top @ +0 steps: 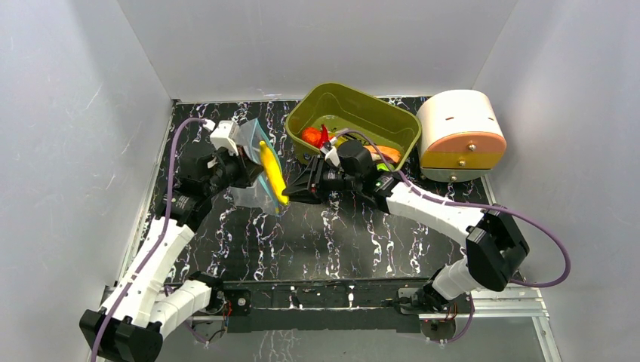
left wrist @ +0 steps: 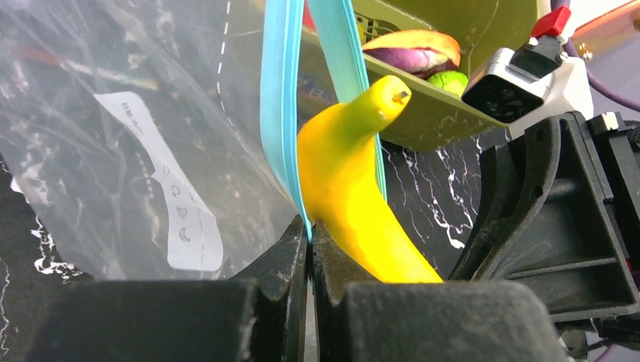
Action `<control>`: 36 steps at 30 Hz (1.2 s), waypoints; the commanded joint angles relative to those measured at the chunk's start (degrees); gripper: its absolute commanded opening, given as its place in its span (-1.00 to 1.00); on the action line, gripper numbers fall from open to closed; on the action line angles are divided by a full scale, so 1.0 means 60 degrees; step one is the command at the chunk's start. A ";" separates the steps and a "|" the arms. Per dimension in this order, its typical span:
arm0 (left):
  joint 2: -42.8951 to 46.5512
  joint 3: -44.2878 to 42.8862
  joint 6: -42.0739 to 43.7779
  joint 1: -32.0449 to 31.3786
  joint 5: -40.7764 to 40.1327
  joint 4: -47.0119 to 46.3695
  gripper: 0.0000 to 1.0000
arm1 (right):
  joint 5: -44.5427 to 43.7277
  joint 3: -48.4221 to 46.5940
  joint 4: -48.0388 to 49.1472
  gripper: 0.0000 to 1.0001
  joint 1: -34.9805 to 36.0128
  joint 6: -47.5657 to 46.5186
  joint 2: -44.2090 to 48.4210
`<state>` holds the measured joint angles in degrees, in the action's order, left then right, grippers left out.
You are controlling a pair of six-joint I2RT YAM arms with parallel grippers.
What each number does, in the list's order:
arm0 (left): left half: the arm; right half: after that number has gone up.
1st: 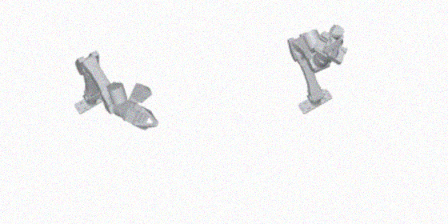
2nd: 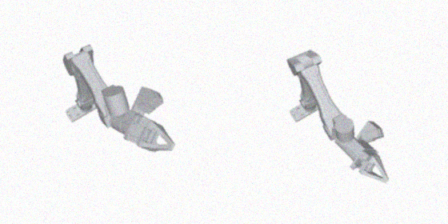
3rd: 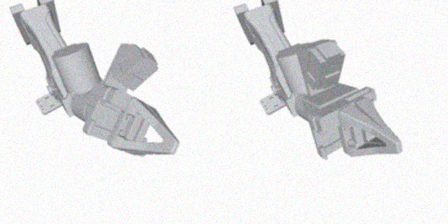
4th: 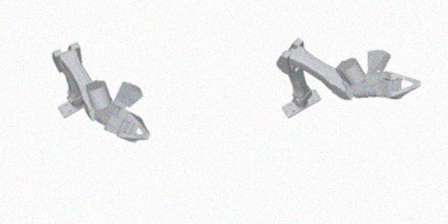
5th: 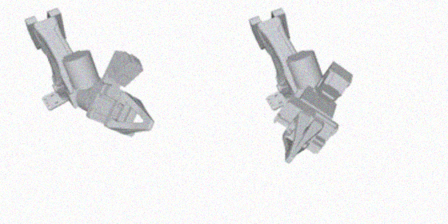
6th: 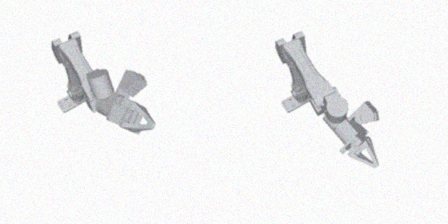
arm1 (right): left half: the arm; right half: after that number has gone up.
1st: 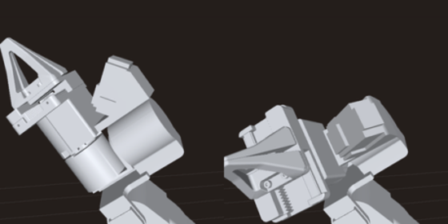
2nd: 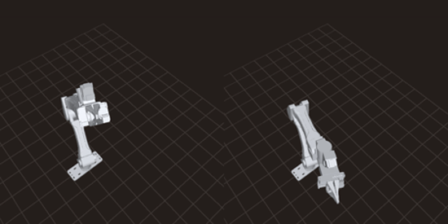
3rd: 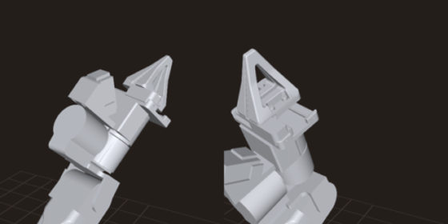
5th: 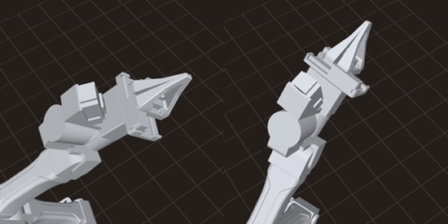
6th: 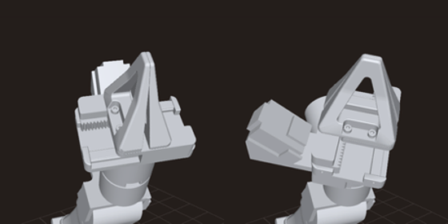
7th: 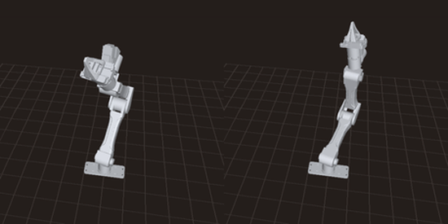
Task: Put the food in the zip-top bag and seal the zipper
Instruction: Place the fake fruit in the zipper food storage bag.
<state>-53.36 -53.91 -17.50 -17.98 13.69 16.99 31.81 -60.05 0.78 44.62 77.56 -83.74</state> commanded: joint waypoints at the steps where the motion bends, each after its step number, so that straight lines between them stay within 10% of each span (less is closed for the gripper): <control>1: 0.0303 0.0347 0.0208 -0.0036 0.0943 -0.0506 -1.00 | -0.0104 0.0161 0.0733 -0.80 0.0121 0.0379 0.0035; 36: 0.0877 0.0753 -0.0853 -0.0041 0.1798 -0.0097 -1.00 | -0.1286 -0.0058 0.0471 -0.17 0.0044 -0.0650 0.0496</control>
<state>-48.42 -47.90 -22.20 -17.98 25.98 16.01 24.49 -58.39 1.10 44.99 77.62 -84.01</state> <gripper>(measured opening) 0.010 0.416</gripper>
